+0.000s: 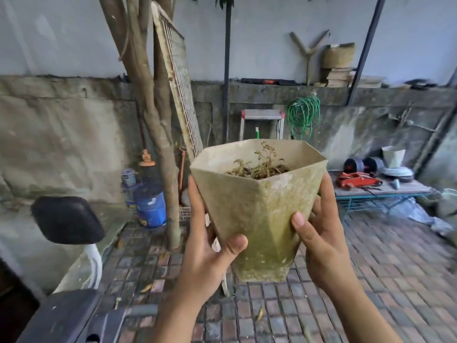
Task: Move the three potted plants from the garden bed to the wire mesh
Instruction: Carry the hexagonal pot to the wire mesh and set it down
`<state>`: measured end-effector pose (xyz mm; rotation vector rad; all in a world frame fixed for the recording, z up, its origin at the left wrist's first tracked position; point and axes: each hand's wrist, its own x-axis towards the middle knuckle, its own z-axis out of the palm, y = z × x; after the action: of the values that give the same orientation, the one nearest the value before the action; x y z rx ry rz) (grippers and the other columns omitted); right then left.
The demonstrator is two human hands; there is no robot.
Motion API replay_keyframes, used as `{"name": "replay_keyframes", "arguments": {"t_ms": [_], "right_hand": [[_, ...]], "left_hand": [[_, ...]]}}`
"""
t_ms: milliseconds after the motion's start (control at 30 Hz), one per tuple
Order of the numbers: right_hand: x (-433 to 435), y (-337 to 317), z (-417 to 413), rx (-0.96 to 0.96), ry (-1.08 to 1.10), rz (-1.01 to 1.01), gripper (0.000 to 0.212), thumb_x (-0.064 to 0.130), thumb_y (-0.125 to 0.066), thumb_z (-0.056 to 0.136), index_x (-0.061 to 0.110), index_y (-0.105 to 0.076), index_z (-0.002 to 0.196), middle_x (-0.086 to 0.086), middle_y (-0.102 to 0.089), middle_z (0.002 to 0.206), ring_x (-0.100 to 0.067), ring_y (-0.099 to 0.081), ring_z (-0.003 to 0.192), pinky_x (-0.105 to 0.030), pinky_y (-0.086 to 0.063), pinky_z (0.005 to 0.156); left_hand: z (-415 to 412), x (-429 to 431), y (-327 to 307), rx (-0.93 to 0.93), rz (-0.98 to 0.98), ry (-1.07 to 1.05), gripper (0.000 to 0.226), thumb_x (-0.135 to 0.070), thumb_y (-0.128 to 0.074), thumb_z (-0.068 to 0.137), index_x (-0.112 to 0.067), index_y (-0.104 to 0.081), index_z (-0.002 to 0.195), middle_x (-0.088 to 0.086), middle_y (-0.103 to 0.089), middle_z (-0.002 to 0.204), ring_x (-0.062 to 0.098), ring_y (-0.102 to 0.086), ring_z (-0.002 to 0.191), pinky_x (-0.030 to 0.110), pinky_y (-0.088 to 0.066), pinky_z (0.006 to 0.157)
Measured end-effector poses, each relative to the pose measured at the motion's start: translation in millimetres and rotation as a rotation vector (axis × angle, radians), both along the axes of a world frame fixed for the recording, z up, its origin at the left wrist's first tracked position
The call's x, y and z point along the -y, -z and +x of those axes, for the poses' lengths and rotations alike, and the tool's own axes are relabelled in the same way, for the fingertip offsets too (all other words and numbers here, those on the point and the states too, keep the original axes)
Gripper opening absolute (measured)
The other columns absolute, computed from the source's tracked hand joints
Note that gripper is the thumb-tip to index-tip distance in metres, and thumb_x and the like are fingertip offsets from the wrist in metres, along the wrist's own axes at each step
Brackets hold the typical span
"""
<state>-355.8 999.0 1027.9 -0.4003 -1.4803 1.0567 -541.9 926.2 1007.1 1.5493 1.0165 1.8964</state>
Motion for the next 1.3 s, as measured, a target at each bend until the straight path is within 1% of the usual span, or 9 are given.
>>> {"name": "replay_keyframes", "arguments": {"t_ms": [200, 367, 600, 800, 967, 1033, 1133, 1233, 1300], "right_hand": [[-115, 18, 21, 0.011, 0.100, -0.038, 0.072, 0.048, -0.077, 0.087, 0.065, -0.040, 0.146, 0.011, -0.063, 0.145, -0.010, -0.066, 0.128, -0.022, -0.055, 0.097], [-210, 14, 31, 0.010, 0.106, -0.077, 0.083, 0.057, -0.079, 0.084, 0.055, -0.035, 0.154, 0.003, -0.057, 0.152, -0.014, -0.061, 0.134, -0.023, -0.053, 0.101], [-321, 4, 31, 0.082, 0.079, -0.116, 0.095, 0.061, -0.085, 0.075, 0.046, -0.039, 0.156, -0.001, -0.061, 0.148, -0.023, -0.063, 0.132, -0.036, -0.057, 0.100], [-404, 25, 5, 0.088, 0.076, -0.128, 0.095, 0.042, -0.081, 0.079, 0.023, -0.035, 0.160, -0.014, -0.057, 0.150, -0.036, -0.060, 0.133, -0.067, -0.047, 0.109], [-480, 33, -11, 0.115, 0.042, -0.169, 0.091, 0.063, -0.070, 0.089, 0.017, -0.035, 0.160, -0.008, -0.055, 0.153, -0.028, -0.053, 0.142, -0.050, -0.045, 0.116], [-509, 36, -19, 0.061, 0.010, -0.231, 0.090, 0.067, -0.062, 0.092, 0.018, -0.033, 0.161, -0.007, -0.048, 0.160, -0.026, -0.042, 0.151, -0.056, -0.032, 0.124], [-551, 38, -31, 0.064, -0.034, -0.243, 0.081, 0.069, -0.057, 0.094, 0.029, -0.035, 0.161, -0.001, -0.047, 0.162, -0.021, -0.040, 0.153, -0.052, -0.029, 0.124], [-589, 42, -38, 0.086, -0.062, -0.280, 0.087, 0.074, -0.066, 0.085, 0.038, -0.037, 0.159, 0.001, -0.044, 0.164, -0.019, -0.038, 0.153, -0.055, -0.027, 0.125], [-612, 49, -43, 0.120, -0.085, -0.285, 0.091, 0.076, -0.068, 0.082, 0.039, -0.036, 0.159, -0.001, -0.035, 0.168, -0.022, -0.029, 0.158, -0.059, -0.020, 0.126]], "left_hand": [[20, -133, 20, 0.017, -0.008, 0.075, 0.104, -0.069, -0.084, 0.079, -0.080, -0.011, 0.152, -0.019, -0.024, 0.179, 0.016, -0.038, 0.163, 0.052, -0.038, 0.130], [27, -234, 17, 0.033, -0.056, 0.111, 0.112, -0.065, -0.086, 0.080, -0.073, -0.006, 0.158, -0.027, -0.045, 0.166, 0.004, -0.061, 0.143, 0.022, -0.057, 0.105], [23, -339, 16, 0.151, -0.130, 0.089, 0.129, -0.058, -0.099, 0.063, -0.057, -0.020, 0.164, -0.005, -0.063, 0.150, 0.022, -0.069, 0.134, 0.037, -0.062, 0.103], [-1, -427, 35, 0.160, -0.162, 0.128, 0.149, -0.055, -0.101, 0.059, -0.043, -0.003, 0.171, -0.001, -0.055, 0.158, 0.030, -0.060, 0.142, 0.043, -0.058, 0.110], [-26, -500, 39, 0.068, -0.134, 0.168, 0.139, -0.054, -0.103, 0.054, -0.062, -0.015, 0.162, 0.001, -0.050, 0.161, 0.020, -0.065, 0.133, 0.035, -0.060, 0.105], [-31, -527, 41, -0.004, -0.096, 0.151, 0.136, -0.056, -0.102, 0.051, -0.073, -0.017, 0.155, -0.013, -0.052, 0.159, 0.008, -0.063, 0.135, 0.031, -0.057, 0.111], [-33, -558, 53, 0.011, -0.114, 0.088, 0.146, -0.041, -0.104, 0.042, -0.067, -0.017, 0.155, -0.004, -0.045, 0.166, 0.017, -0.051, 0.151, 0.045, -0.045, 0.126], [-35, -584, 68, 0.066, -0.117, 0.087, 0.131, -0.053, -0.103, 0.050, -0.075, -0.021, 0.150, -0.022, -0.052, 0.158, 0.010, -0.054, 0.147, 0.036, -0.052, 0.119], [-35, -599, 80, 0.111, -0.144, 0.079, 0.127, -0.057, -0.100, 0.062, -0.068, -0.016, 0.156, -0.008, -0.053, 0.156, 0.009, -0.064, 0.137, 0.035, -0.058, 0.110]]}}
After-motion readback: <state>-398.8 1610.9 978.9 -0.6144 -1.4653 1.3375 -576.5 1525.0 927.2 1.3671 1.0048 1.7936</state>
